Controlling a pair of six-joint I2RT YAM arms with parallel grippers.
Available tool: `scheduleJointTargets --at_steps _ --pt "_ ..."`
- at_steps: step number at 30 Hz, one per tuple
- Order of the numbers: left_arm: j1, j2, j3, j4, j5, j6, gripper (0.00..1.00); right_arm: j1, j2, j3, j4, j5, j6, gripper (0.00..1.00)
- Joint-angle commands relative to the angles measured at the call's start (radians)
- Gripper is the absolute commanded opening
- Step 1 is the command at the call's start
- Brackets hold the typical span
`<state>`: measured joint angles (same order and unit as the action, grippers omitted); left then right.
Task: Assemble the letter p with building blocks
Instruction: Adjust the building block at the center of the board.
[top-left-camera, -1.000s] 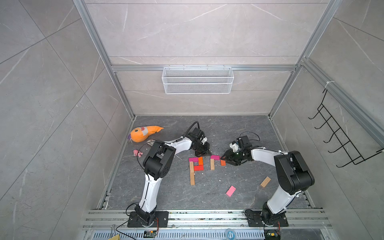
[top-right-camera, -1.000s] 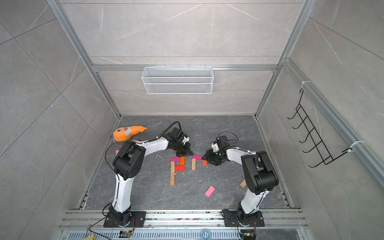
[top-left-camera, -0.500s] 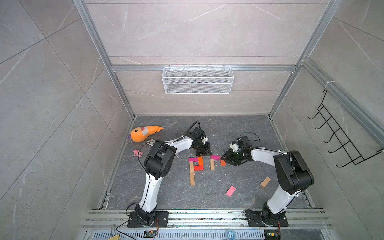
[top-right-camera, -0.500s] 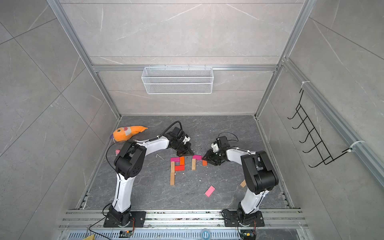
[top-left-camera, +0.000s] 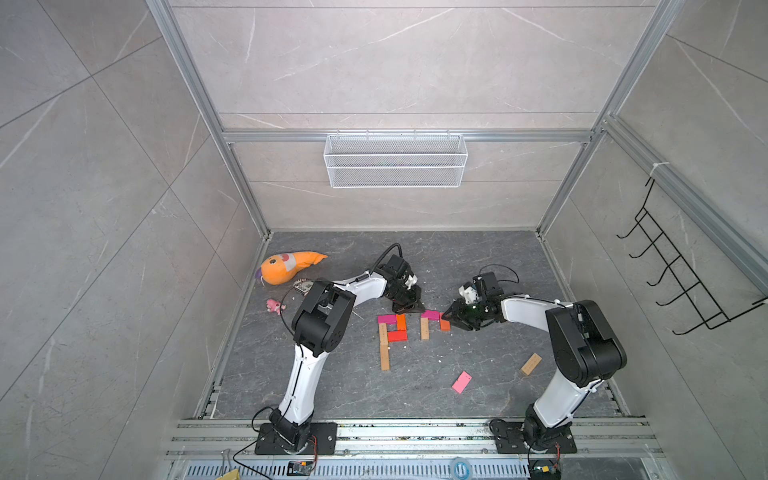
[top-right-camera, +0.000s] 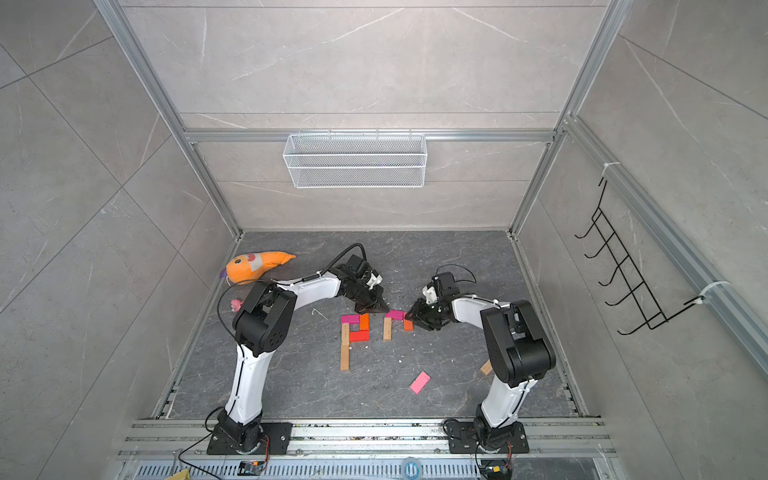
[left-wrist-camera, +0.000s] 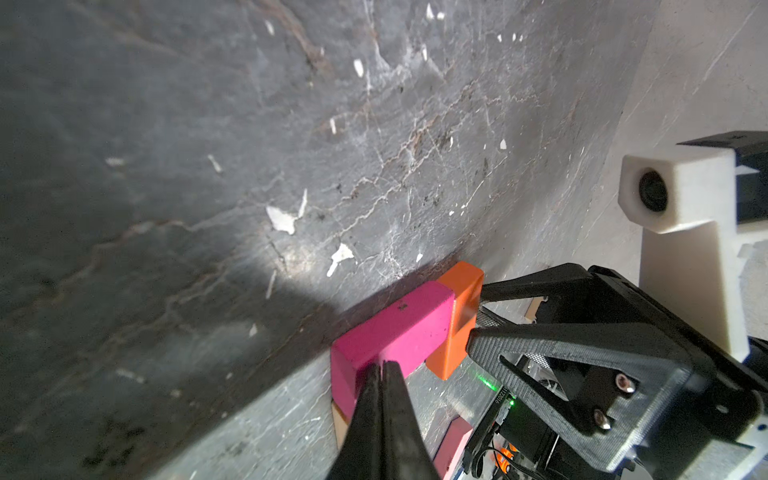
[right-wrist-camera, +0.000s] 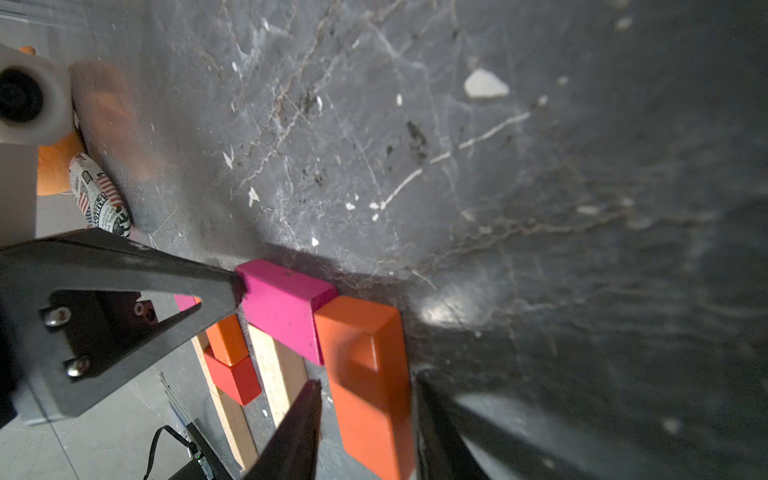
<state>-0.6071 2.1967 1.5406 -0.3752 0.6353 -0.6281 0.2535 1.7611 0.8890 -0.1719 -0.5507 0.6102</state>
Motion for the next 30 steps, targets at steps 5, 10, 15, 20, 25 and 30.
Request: scheduleJointTargets --at_steps 5,10,15,20,25,30 --pt "-0.004 -0.006 0.011 -0.038 -0.002 0.027 0.00 -0.003 0.045 0.002 -0.032 0.039 0.002 0.36" --pt "-0.005 -0.009 0.007 -0.036 -0.005 0.027 0.00 -0.003 0.054 0.011 -0.040 0.049 -0.006 0.35" --pt "-0.004 -0.011 0.007 -0.037 -0.005 0.026 0.00 -0.002 0.065 0.023 -0.050 0.055 -0.013 0.34" --pt "-0.004 -0.012 0.002 -0.033 -0.007 0.025 0.00 -0.003 0.055 0.021 -0.061 0.070 -0.014 0.33" --pt "-0.004 -0.014 0.001 -0.034 -0.011 0.023 0.00 -0.008 0.021 0.024 -0.078 0.106 -0.009 0.36" --pt "-0.004 -0.016 0.001 -0.036 -0.017 0.022 0.00 -0.025 0.019 0.049 -0.091 0.102 -0.007 0.39"
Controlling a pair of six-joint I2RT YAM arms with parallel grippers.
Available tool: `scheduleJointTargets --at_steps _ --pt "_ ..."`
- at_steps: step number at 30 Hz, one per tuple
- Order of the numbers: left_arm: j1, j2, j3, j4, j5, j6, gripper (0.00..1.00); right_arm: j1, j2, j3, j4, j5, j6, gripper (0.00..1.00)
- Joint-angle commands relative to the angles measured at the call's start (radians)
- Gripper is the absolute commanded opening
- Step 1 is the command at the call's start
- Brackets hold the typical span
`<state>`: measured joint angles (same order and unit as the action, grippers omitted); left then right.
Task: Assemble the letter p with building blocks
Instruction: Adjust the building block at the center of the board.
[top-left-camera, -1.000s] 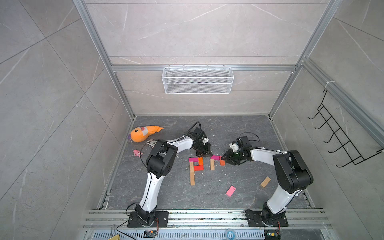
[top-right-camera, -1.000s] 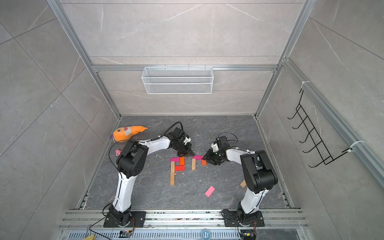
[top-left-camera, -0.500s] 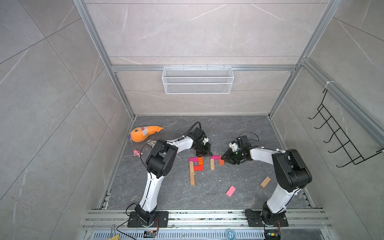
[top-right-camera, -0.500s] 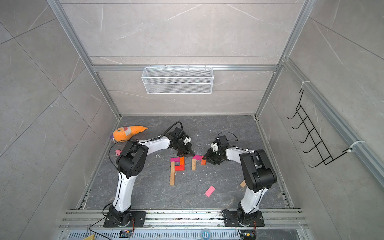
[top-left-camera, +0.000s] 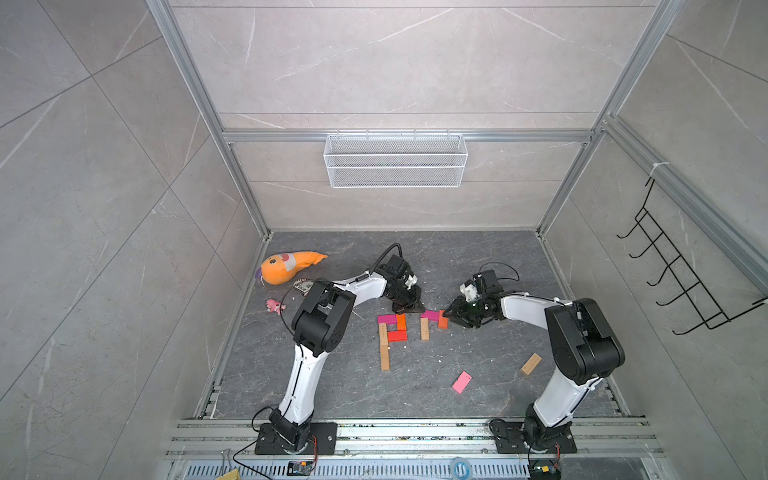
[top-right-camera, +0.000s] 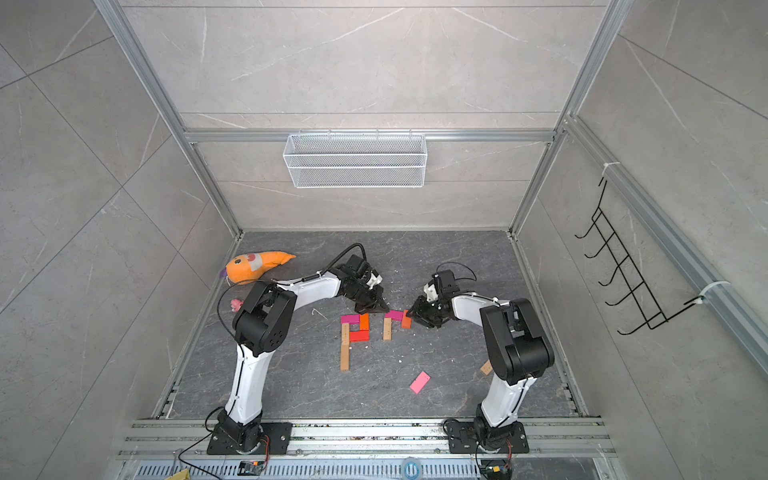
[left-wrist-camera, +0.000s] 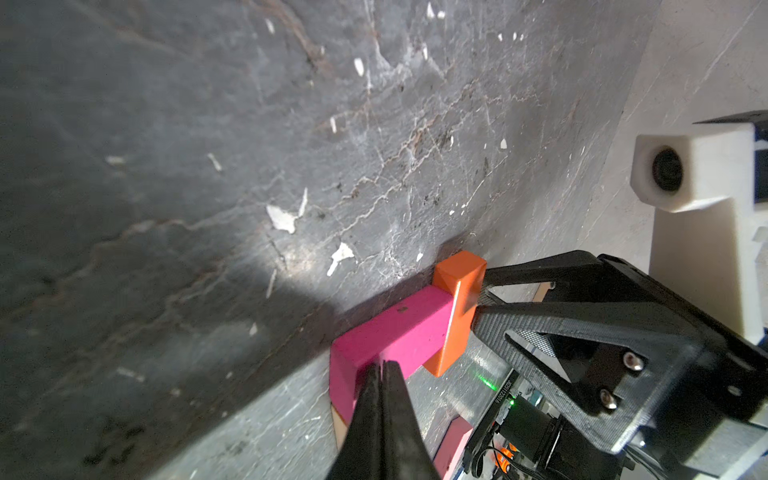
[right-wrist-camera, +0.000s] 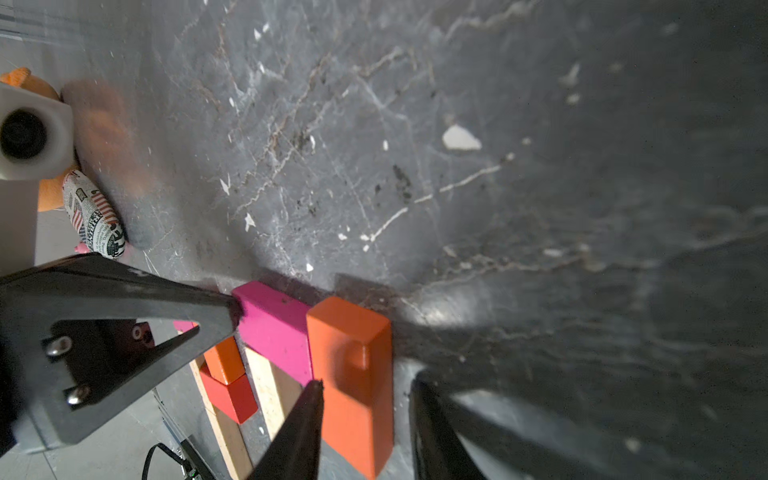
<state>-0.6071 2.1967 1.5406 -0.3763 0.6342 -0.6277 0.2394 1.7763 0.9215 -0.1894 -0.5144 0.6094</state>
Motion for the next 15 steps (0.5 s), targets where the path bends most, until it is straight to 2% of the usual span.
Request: scheduleJointTargets --at_steps 1,15 --pt "-0.005 -0.017 0.000 -0.036 -0.017 0.021 0.00 -0.014 0.006 0.021 -0.075 0.065 -0.006 0.39" --pt "0.007 -0.034 0.007 0.002 0.007 -0.036 0.00 -0.021 0.072 0.138 -0.103 0.050 0.000 0.38"
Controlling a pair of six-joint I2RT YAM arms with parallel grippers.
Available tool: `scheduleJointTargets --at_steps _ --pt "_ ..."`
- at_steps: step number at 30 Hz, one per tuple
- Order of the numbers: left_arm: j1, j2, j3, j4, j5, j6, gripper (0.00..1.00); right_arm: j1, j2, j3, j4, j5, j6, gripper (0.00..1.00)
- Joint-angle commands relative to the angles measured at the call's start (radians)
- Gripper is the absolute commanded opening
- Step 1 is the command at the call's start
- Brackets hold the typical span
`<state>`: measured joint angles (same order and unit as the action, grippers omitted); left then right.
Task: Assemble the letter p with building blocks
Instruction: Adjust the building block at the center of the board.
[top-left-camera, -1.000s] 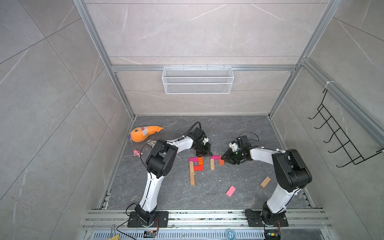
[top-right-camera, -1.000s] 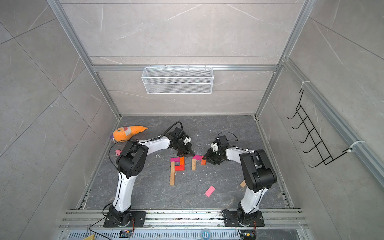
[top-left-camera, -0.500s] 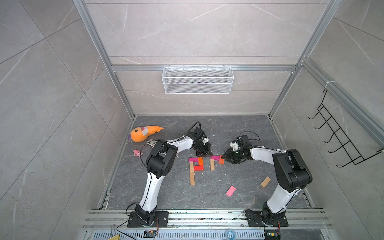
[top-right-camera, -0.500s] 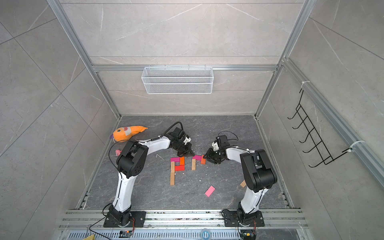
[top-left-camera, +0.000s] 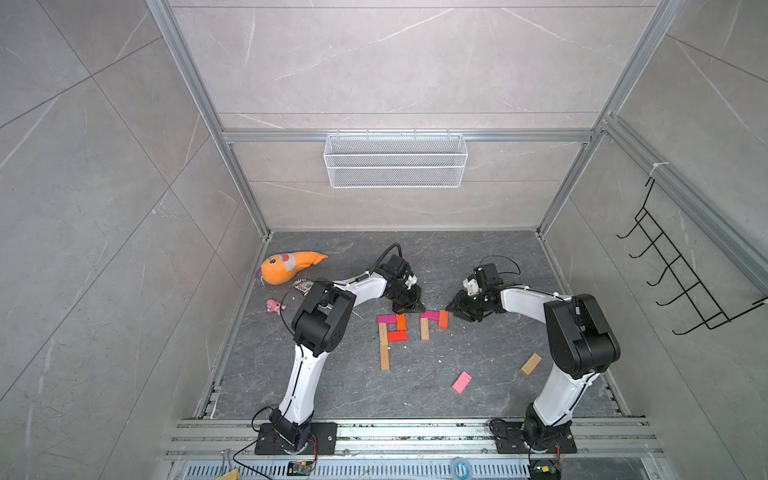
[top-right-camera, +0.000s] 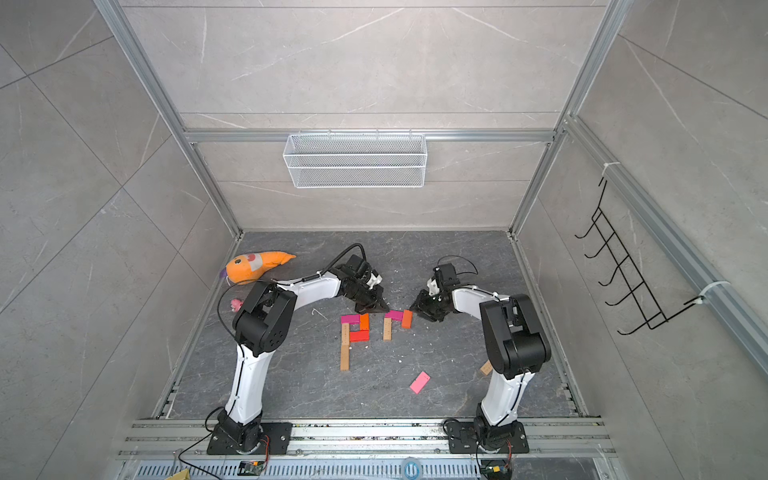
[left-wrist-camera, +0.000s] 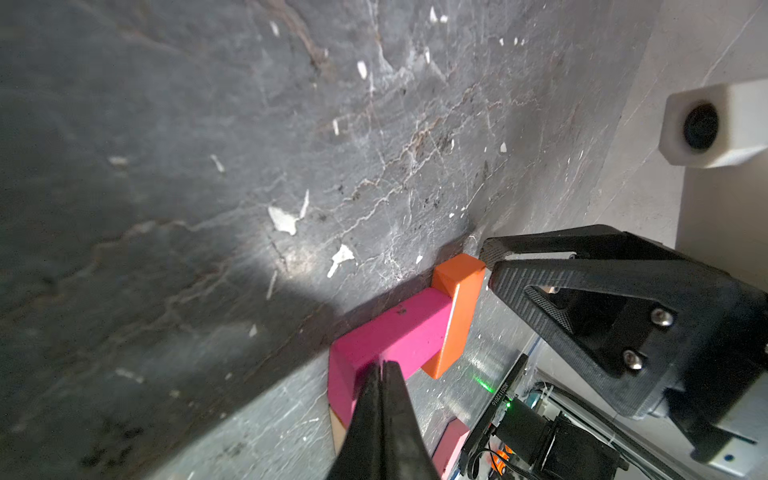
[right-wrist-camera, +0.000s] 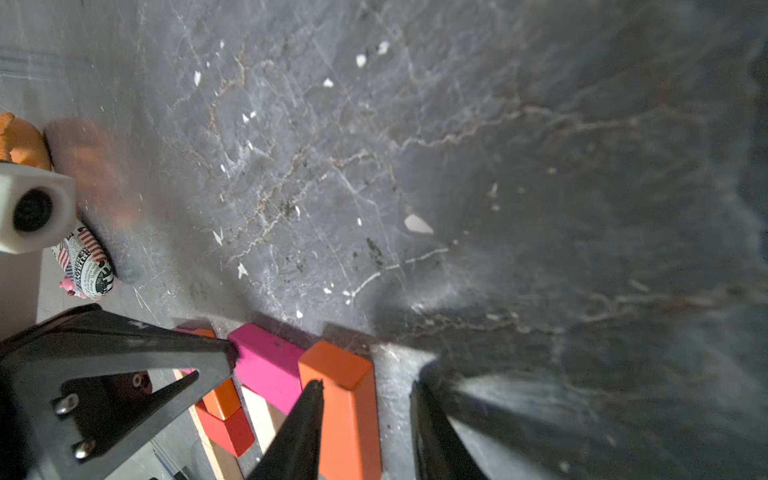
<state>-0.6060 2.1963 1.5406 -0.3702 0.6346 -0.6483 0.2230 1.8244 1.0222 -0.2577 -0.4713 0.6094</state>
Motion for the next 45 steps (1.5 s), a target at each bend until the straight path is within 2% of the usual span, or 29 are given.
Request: scheduleJointTargets --at_steps 1,10,18,27,45 --pt "0.005 -0.036 0.006 0.000 0.010 -0.016 0.00 -0.005 0.032 0.045 -0.035 0.000 -0.002 0.38" --pt "0.024 -0.049 0.033 0.008 0.017 -0.033 0.00 -0.004 0.075 0.095 -0.064 -0.007 -0.023 0.37" --pt "0.031 0.027 0.160 -0.086 -0.010 0.015 0.00 -0.004 0.068 0.076 -0.059 -0.010 -0.027 0.37" --pt "0.031 0.088 0.228 -0.137 -0.001 0.037 0.00 -0.006 0.051 0.064 -0.055 -0.011 -0.025 0.37" --pt "0.028 0.097 0.185 -0.146 0.012 0.058 0.00 -0.010 0.036 0.041 -0.048 -0.012 -0.019 0.37"
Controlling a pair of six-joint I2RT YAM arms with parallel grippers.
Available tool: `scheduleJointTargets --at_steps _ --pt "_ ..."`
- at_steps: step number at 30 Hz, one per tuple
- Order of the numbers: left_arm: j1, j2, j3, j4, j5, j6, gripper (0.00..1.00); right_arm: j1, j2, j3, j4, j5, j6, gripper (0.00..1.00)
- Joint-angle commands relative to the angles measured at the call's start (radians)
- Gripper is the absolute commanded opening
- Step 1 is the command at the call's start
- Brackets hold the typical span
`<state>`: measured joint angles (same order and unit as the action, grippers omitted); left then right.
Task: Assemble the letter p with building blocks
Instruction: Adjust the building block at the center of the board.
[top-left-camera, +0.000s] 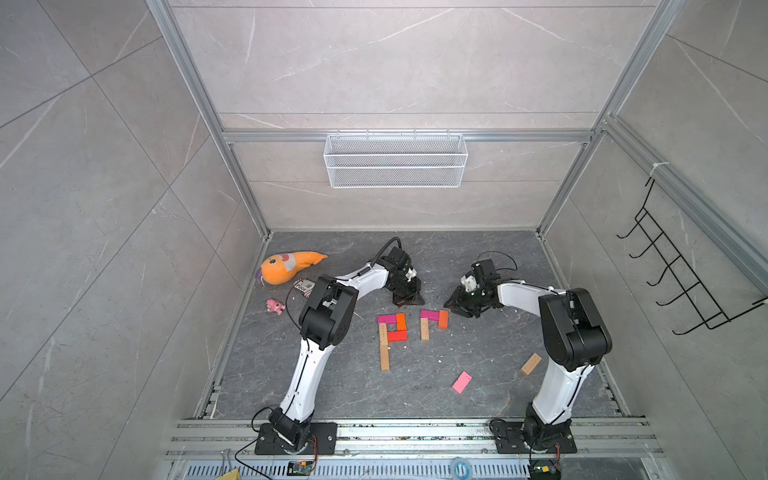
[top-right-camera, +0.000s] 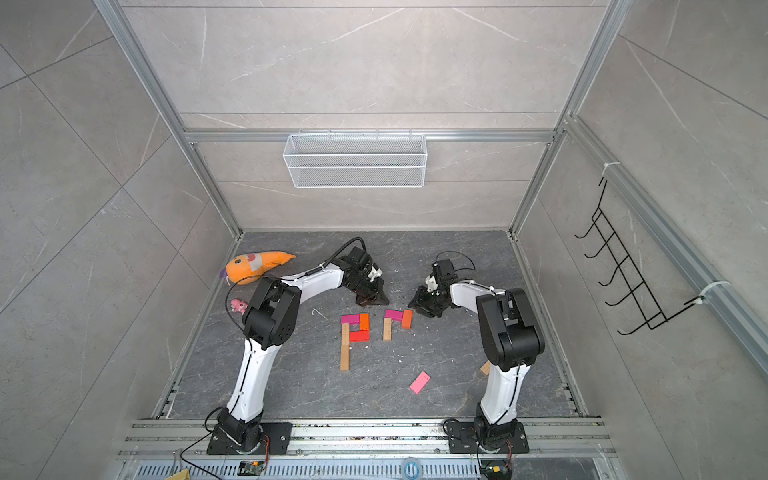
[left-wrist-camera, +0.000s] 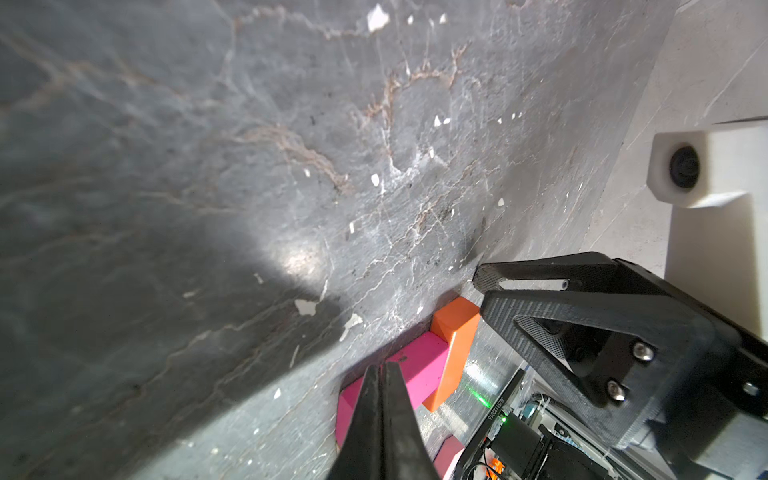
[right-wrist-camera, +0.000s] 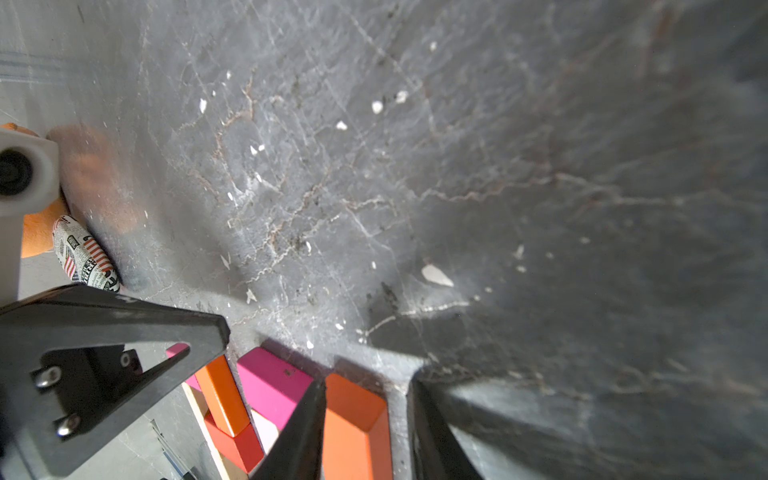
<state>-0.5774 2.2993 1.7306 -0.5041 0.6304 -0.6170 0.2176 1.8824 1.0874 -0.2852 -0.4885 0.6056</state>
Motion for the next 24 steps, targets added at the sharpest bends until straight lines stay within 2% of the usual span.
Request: scheduleJointTargets --at_steps 1,24 --pt "-0.001 -0.005 -0.004 -0.012 0.017 0.027 0.00 -0.004 -0.022 -0.026 -0.020 0.006 -0.015 0.37" --pt "-0.010 -0.015 -0.035 -0.003 0.022 0.030 0.00 -0.012 -0.015 -0.032 -0.017 0.003 -0.017 0.37"
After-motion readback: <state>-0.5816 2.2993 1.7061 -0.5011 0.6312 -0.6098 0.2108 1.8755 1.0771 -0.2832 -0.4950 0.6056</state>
